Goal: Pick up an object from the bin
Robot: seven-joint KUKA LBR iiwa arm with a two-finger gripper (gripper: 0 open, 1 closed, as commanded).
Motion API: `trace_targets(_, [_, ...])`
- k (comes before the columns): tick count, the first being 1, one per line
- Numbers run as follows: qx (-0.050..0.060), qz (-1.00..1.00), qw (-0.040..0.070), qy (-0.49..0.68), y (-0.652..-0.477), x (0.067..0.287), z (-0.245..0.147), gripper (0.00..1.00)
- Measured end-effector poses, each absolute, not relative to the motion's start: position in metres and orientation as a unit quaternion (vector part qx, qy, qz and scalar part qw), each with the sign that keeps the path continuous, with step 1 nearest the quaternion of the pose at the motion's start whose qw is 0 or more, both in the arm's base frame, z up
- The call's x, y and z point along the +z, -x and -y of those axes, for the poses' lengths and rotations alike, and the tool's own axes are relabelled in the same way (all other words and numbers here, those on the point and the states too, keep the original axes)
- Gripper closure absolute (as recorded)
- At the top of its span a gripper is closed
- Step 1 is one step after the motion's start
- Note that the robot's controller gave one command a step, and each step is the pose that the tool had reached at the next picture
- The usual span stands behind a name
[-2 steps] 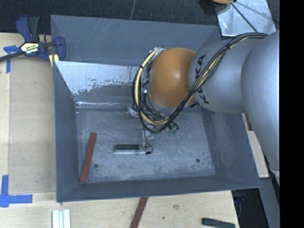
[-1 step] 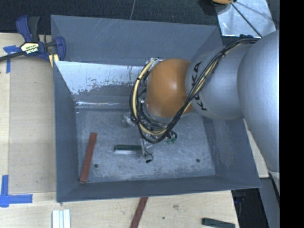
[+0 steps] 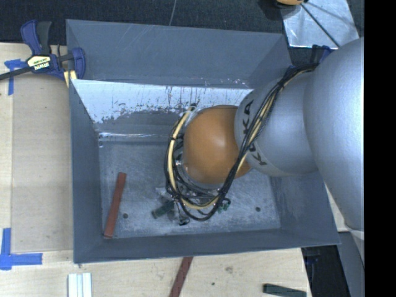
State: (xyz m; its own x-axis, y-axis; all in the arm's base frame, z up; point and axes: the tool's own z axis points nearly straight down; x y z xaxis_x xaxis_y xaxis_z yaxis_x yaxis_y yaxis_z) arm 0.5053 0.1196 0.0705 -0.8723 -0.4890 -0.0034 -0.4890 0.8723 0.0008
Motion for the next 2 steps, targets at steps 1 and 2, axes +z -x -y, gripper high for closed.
trace_targets(1, [0.001,-0.968,0.002,0.253,-0.505,0.071,-0.119,1.00])
trace_targets(2, [0.000,-0.973,0.002,0.233,-0.522,0.216,-0.116,1.00])
